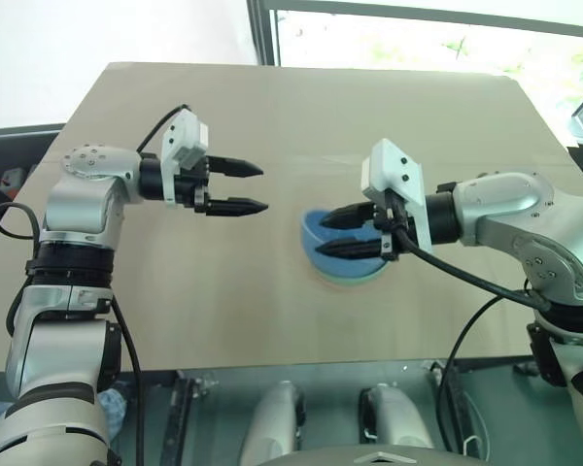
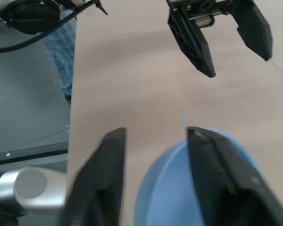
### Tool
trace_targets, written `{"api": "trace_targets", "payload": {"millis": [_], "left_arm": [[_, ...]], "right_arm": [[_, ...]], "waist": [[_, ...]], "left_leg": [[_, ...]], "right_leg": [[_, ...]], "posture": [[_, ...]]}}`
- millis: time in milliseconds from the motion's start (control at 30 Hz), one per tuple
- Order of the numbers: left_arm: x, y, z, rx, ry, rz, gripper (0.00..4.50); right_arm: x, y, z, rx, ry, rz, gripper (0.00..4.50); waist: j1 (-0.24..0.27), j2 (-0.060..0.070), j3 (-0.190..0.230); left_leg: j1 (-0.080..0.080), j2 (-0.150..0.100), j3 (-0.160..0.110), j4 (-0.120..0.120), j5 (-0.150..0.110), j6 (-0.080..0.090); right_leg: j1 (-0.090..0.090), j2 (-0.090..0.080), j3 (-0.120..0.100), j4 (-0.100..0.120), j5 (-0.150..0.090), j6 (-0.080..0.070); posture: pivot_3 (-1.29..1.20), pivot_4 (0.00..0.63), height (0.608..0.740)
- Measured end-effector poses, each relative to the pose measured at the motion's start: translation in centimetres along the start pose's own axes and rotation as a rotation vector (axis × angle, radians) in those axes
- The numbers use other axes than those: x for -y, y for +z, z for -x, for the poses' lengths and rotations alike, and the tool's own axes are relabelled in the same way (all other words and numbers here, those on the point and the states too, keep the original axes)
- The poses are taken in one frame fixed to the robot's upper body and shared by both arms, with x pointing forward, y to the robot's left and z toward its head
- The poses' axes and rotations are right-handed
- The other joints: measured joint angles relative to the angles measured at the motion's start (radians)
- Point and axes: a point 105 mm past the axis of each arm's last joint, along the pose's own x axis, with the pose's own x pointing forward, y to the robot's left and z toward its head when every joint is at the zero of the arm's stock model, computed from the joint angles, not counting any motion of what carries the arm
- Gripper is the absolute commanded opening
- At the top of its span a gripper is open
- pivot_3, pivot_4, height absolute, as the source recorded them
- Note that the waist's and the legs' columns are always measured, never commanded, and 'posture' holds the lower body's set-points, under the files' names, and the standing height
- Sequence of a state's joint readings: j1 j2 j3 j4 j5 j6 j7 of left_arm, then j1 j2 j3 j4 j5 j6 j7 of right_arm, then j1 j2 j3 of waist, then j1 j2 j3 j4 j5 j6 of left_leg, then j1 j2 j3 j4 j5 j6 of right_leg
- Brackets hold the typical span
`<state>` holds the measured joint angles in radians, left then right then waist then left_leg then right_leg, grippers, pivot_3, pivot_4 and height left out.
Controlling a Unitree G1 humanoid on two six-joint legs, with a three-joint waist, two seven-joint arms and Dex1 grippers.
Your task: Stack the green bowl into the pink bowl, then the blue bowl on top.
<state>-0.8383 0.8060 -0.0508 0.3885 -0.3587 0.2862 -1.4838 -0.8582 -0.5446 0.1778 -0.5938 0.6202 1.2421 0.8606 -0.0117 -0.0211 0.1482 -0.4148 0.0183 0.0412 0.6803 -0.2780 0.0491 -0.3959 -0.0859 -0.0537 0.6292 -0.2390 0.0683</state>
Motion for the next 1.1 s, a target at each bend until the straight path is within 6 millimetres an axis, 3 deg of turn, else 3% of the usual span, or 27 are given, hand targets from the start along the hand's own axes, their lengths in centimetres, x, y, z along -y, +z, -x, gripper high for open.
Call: {"api": "trace_targets", "payload": {"millis": [133, 333, 467, 633, 800, 867, 1100], "left_arm": [[0.0, 0.0, -0.2, 0.006, -0.004, -0.003, 3.7], [0.0, -0.5, 0.1, 0.024, 0.104, 0.027, 3.7], [1.3, -2.0, 0.5, 0.084, 0.224, 0.138, 3.7], [3.3, -1.5, 0.9, 0.172, 0.341, 0.191, 3.7], [7.2, -2.1, -0.1, 0.187, 0.397, 0.271, 3.7], [8.1, -2.3, -0.3, 0.186, 0.413, 0.281, 3.7], [9.1, -3.5, 0.0, 0.159, 0.442, 0.317, 3.7]], "right_arm": [[0.6, 0.2, 0.5, 0.019, -0.053, -0.02, 3.49], [3.3, -1.0, 4.0, 0.103, -0.26, -0.09, 3.49], [4.0, -5.7, 7.6, 0.149, -0.428, -0.2, 3.49], [2.0, -9.4, 10.5, 0.145, -0.485, -0.243, 3.49], [-0.3, -12.7, 13.6, 0.079, -0.528, -0.221, 3.49], [-0.7, -13.8, 14.3, 0.079, -0.539, -0.225, 3.49], [-1.7, -16.0, 15.1, 0.084, -0.547, -0.218, 3.49]], "waist": [[0.002, 0.0, 0.0], [0.003, -0.001, 0.0], [0.007, -0.001, -0.001], [0.01, -0.001, -0.001], [0.02, -0.001, -0.001], [0.025, -0.001, -0.001], [0.025, 0.0, -0.001]], "left_leg": [[0.0, 0.0, 0.0, 0.001, 0.0, 0.0], [0.0, 0.0, 0.0, 0.002, -0.001, 0.001], [-0.001, 0.003, 0.0, 0.001, -0.001, 0.002], [0.001, 0.003, -0.001, 0.002, -0.001, 0.002], [0.008, 0.004, 0.0, 0.003, -0.002, 0.002], [0.02, 0.004, 0.003, 0.002, -0.002, 0.003], [0.023, 0.004, 0.006, 0.002, -0.003, 0.004]], "right_leg": [[0.0, 0.0, 0.0, 0.001, 0.0, 0.0], [0.0, -0.001, 0.001, 0.001, 0.0, 0.0], [0.0, -0.002, 0.001, -0.001, 0.0, 0.0], [0.003, -0.002, 0.002, -0.002, 0.0, 0.0], [0.009, -0.002, 0.004, -0.003, 0.0, 0.0], [0.019, -0.002, 0.006, -0.004, -0.001, 0.0], [0.02, -0.001, 0.01, -0.003, -0.001, -0.002]], "posture": [[0.0, 0.15, 0.74], [0.0, 0.15, 0.74], [0.0, 0.15, 0.74], [0.0, 0.15, 0.74], [0.0, 0.15, 0.74], [0.0, 0.15, 0.74], [0.0, 0.15, 0.74]]}}
